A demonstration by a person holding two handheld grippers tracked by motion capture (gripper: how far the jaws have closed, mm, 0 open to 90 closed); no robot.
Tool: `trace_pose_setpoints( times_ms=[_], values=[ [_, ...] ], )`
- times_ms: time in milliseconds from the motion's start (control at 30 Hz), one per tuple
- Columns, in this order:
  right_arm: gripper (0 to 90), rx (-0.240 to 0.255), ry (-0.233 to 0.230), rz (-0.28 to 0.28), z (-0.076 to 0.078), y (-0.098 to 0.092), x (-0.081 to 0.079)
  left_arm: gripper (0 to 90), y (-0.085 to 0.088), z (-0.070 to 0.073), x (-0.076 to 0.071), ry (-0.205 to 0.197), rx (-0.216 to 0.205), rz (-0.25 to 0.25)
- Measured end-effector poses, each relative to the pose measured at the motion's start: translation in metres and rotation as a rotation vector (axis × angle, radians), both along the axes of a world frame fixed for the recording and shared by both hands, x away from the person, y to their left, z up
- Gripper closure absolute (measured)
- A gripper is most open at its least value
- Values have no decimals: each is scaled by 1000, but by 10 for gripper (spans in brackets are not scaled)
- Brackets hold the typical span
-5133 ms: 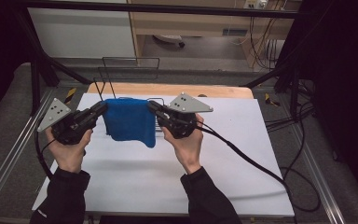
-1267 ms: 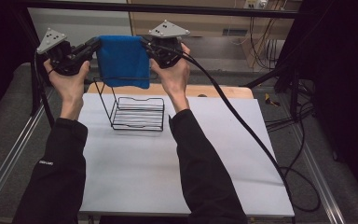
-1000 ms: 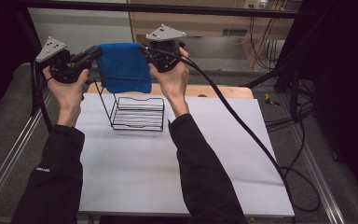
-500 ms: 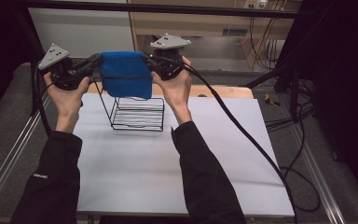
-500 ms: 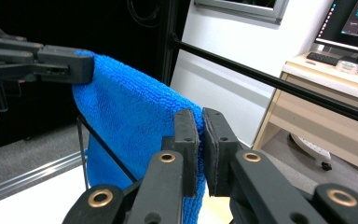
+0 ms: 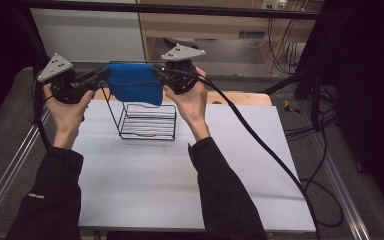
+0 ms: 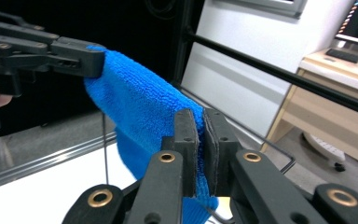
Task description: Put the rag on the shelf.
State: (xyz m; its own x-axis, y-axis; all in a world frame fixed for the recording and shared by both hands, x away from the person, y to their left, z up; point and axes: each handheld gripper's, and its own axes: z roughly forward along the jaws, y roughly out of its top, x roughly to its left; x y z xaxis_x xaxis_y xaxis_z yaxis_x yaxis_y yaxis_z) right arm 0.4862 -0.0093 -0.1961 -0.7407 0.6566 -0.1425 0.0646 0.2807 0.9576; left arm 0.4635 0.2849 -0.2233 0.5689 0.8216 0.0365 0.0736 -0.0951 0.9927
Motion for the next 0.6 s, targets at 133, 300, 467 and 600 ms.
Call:
trace_pose_setpoints(
  times_ms=[133, 300, 467, 600],
  values=[
    [850, -31, 8, 20, -2, -1, -4, 827, 1, -3, -4, 40, 10, -14],
    [848, -73, 30, 39, -5, 1, -9, 814, 2, -9, -8, 83, 43, -12],
    [847, -112, 39, 49, -8, 4, -13, 806, 3, -15, -11, 117, 83, -11],
    [846, -141, 56, 57, -12, 6, -15, 790, 5, -18, -13, 133, 99, -16]
  ],
)
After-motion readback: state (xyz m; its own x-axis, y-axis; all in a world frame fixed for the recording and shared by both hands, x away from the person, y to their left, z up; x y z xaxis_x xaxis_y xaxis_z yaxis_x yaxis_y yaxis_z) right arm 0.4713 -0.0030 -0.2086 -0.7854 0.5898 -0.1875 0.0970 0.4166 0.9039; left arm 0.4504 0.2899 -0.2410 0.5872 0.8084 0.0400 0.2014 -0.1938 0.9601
